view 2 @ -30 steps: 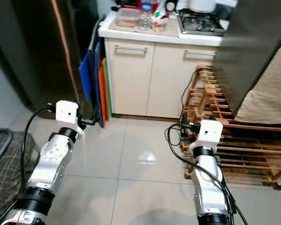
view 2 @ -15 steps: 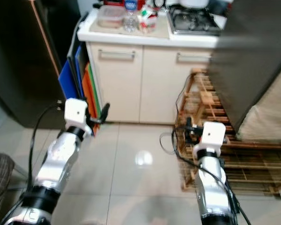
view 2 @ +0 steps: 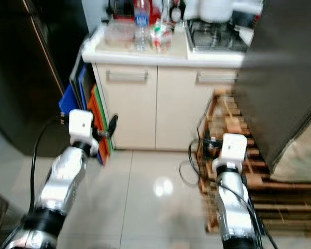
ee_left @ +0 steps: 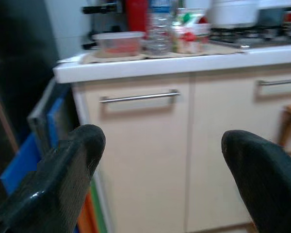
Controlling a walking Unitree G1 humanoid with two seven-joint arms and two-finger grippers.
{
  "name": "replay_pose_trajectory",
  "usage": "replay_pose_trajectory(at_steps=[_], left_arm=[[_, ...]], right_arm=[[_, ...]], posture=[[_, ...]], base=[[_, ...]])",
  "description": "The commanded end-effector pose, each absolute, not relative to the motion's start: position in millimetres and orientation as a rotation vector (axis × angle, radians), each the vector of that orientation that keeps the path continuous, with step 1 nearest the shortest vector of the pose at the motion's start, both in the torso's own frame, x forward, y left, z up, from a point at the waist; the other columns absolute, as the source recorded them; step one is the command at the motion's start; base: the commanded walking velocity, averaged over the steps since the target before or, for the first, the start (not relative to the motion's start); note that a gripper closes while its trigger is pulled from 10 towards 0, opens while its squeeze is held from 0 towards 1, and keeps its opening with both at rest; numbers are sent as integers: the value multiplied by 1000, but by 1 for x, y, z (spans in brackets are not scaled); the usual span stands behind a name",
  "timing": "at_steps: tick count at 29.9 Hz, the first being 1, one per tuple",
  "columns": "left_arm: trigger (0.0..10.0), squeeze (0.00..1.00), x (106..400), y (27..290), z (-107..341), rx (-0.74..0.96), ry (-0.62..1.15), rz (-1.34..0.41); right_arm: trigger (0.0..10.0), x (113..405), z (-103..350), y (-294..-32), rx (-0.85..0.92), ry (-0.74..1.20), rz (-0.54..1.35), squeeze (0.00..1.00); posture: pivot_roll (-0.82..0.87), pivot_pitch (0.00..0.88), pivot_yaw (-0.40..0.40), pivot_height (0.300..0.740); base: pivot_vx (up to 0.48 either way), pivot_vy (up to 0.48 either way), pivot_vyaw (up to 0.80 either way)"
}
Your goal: Restocking fridge
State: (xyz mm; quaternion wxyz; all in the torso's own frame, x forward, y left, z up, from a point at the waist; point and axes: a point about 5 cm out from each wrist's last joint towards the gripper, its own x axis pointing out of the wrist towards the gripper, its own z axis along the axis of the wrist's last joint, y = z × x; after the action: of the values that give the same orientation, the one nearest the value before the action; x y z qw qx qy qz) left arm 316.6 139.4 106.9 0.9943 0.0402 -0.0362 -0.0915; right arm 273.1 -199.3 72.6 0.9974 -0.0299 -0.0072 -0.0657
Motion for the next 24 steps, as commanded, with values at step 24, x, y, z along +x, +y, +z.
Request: replay_pose_trajectory(at_steps=[24], left_arm=[[10000, 0, 322, 146, 111, 113, -78, -156]], right_arm=[[10000, 281, 74, -190, -57, -24, -95, 0]], posture=[[45, 0, 3, 740]], base=[[442, 0, 0]])
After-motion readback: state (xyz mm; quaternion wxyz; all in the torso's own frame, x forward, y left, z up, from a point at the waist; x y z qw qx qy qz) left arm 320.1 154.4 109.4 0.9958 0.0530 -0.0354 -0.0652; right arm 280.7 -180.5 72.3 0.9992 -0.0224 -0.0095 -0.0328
